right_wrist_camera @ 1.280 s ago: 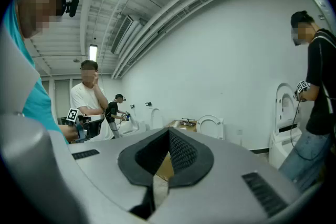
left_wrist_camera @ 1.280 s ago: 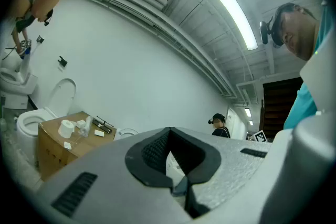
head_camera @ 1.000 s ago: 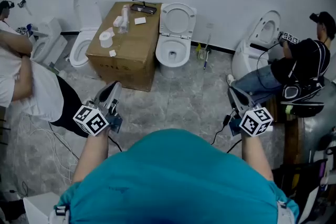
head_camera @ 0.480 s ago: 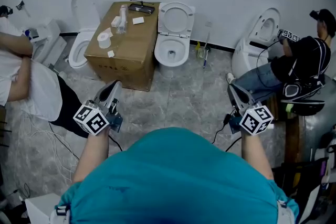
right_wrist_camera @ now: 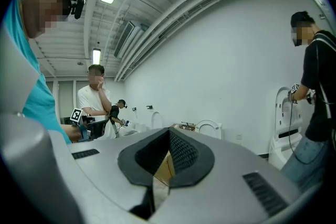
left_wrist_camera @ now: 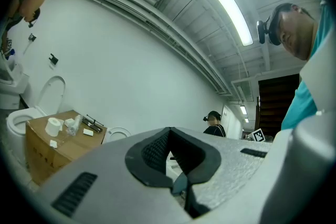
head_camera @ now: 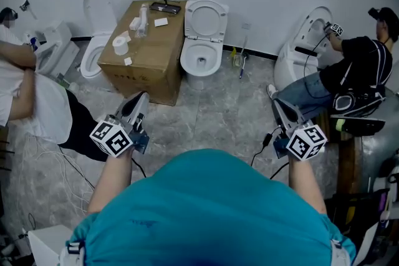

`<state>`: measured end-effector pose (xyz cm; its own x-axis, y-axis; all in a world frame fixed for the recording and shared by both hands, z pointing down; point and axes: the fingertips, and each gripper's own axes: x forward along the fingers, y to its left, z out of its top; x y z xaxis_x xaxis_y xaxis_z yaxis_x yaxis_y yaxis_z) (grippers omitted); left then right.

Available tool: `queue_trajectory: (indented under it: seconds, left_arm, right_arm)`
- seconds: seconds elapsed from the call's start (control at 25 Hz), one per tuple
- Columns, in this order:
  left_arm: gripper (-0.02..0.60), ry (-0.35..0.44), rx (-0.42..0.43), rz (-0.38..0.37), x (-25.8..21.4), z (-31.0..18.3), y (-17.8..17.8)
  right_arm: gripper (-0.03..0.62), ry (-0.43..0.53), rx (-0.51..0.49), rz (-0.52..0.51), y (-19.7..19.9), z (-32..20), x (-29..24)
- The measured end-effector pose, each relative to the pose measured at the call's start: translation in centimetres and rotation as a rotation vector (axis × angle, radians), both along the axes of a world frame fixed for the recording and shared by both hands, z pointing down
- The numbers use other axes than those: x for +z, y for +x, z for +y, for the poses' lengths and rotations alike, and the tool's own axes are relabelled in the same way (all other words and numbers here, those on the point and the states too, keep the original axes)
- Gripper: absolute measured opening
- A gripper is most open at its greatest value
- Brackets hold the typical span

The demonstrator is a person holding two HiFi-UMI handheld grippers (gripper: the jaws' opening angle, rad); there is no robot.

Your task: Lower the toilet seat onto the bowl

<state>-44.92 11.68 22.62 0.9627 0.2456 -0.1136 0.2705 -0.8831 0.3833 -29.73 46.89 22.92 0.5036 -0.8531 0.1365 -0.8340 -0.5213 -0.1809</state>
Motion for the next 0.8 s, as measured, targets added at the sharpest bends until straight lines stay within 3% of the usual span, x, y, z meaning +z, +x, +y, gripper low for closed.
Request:
queue_trajectory:
  seconds: [0.52, 0.68, 0.8]
  left_arm:
    - [-0.005, 0.01, 0.005, 0.022, -0.6, 9.5, 2.3]
    - [-0.005, 0.004, 0.013, -0.015, 0.0, 12.6, 1.6]
    - [-0.005, 0.012, 0.026, -0.012, -0.4, 13.6, 3.1]
  right_arm:
    - [-0.009, -0.002, -0.044, 0.033, 1.2, 8.3, -0.5]
    - [-0.009, -0.002, -0.046, 0.002, 0.6, 11.0, 0.5]
    - [-0.009, -0.003, -0.059, 0.016, 1.8, 11.3, 0.2]
